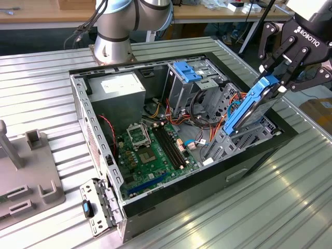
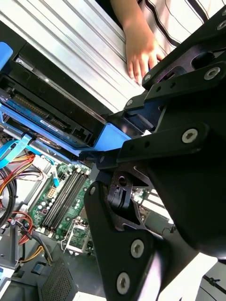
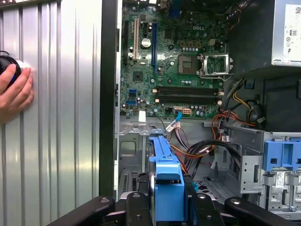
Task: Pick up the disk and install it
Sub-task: 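Insert the disk into the insertion slot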
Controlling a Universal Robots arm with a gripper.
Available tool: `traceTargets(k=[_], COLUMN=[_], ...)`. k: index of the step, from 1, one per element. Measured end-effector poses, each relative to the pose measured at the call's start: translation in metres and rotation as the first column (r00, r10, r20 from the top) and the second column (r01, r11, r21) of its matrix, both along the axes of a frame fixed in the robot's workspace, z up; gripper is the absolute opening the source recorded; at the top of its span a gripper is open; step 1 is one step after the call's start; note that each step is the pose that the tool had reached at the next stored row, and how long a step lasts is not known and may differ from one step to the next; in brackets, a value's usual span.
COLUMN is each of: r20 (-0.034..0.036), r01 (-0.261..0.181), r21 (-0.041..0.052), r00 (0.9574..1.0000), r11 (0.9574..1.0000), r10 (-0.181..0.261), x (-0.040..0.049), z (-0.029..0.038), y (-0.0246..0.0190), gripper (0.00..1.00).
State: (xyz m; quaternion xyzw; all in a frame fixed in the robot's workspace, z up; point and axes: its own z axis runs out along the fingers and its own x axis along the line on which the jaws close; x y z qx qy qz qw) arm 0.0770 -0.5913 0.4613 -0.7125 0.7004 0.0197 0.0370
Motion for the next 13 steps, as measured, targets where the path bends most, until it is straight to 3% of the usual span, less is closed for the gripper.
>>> traceTargets(k=[5, 11, 13], r20=[0.0, 0.0, 0.0], r01=[0.0, 0.0, 0.0], r21=[0.0002, 0.0001, 0.0001], r00=[1.0, 1.0, 1.0], r11=[1.0, 1.0, 1.0], r10=[0.0, 0.0, 0.0], x=[-0.001, -0.001, -0.0011], z=[-0.0019, -0.0141, -0.0142], y=[-0.0001, -0.0003, -0.0003], gripper=[0.37, 0.37, 0.37])
